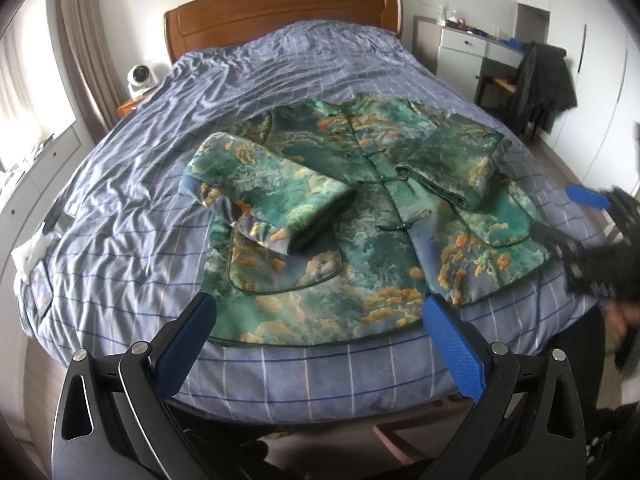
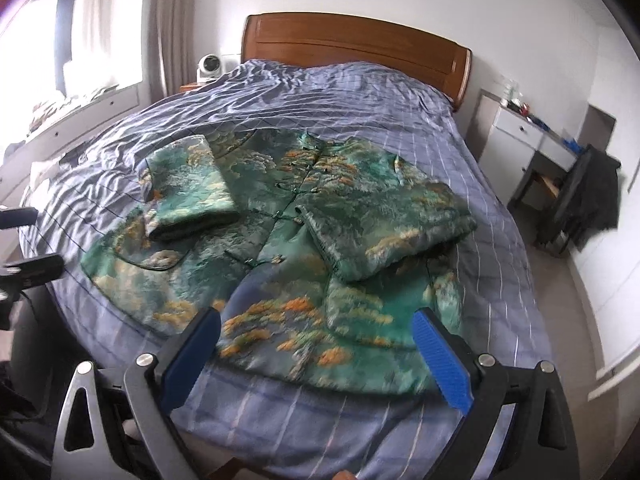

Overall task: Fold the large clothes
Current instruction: 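Grasp the folded-in sleeve with the right gripper and pull it outward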

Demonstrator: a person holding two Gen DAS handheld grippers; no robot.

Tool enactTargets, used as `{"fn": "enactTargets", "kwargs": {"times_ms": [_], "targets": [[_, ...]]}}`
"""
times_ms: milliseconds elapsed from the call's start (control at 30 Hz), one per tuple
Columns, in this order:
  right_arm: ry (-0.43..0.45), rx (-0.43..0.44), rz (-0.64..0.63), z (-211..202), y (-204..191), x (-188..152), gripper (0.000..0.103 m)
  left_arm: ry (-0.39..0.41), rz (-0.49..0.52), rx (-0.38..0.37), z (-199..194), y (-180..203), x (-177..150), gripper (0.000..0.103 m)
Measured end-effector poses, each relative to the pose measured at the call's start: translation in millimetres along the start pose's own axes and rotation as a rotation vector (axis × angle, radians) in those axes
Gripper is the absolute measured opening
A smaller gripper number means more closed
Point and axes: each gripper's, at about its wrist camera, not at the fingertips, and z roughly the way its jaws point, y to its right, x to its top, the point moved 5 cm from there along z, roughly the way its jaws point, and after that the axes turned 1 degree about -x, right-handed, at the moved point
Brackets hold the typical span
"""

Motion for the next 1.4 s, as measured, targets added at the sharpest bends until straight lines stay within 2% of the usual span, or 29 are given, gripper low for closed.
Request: {"fn": "enactTargets", "kwargs": {"times_ms": [100, 167, 233, 300, 433, 567, 633, 667, 700, 733, 767, 800, 833, 933, 1133, 1267, 1400], "targets": [[-0.001, 0.009, -0.020, 23.5, 11.1, 15.9, 0.098, -0.002, -0.008, -0.003, 0.2, -1.2, -1.8, 0.103], [-0.008, 0.058, -0.036, 44.7, 14.7, 29.2, 0.098, -0.003, -0.011, -0.007, -0.6, -1.3, -3.0, 0.103], [-0.025, 0.125, -0.095, 73.2, 9.8, 41.5, 0.098, 0.000, -0.010, -0.007, -2.6, -1.2, -3.7, 0.103], [-0.063, 0.140, -0.171, 102.4, 3.0, 47.6, 0.098, 0.008, -0.009, 0.002, -5.8, -3.3, -4.3, 0.103], [-0.136, 0.062, -0.321, 163.9, 0.5, 53.1, 0.098, 0.020, -0.025, 0.023, -10.9, -11.6, -6.4, 0.103], [-0.250, 0.028, -0.348, 207.1, 12.9, 40.5, 0.097, -0.006, -0.069, 0.024, -5.2, -21.2, -9.0, 0.103], [-0.296, 0.026, -0.359, 220.1, 16.5, 27.9, 0.091, -0.021, -0.076, 0.016, -2.5, -22.1, -10.1, 0.103], [-0.310, 0.033, -0.345, 221.3, 19.7, 23.4, 0.075, -0.025, -0.075, 0.014, -2.1, -22.0, -10.4, 0.103], [-0.317, 0.049, -0.324, 218.8, 22.7, 20.9, 0.056, -0.027, -0.068, 0.015, -1.8, -20.5, -10.8, 0.103], [-0.317, 0.085, -0.275, 213.4, 25.7, 20.8, 0.047, -0.027, -0.062, 0.016, -1.6, -19.1, -11.1, 0.103], [-0.304, 0.103, -0.239, 205.3, 28.2, 22.5, 0.027, -0.027, -0.056, 0.016, -1.4, -17.8, -10.9, 0.103], [-0.289, 0.103, -0.220, 198.2, 29.5, 26.0, 0.014, -0.027, -0.050, 0.013, -1.5, -16.2, -10.5, 0.103], [-0.252, 0.069, -0.197, 184.2, 35.7, 32.0, 0.013, -0.027, -0.045, 0.011, -1.7, -15.2, -10.3, 0.103], [-0.151, 0.059, -0.073, 144.6, 63.5, 52.4, 0.013, -0.028, -0.034, 0.008, -1.0, -12.2, -9.7, 0.103], [0.058, -0.081, 0.221, 54.2, 179.9, 80.1, 0.013, -0.032, -0.020, -0.001, -0.5, -6.1, -7.7, 0.103], [0.095, -0.209, 0.343, 30.1, 251.2, 74.5, 0.013, -0.022, -0.003, 0.009, -1.8, -3.8, -4.7, 0.103], [0.083, -0.307, 0.531, 31.4, 323.5, 47.3, 0.013, -0.027, -0.014, 0.006, 0.0, -7.4, -2.3, 0.103]]}}
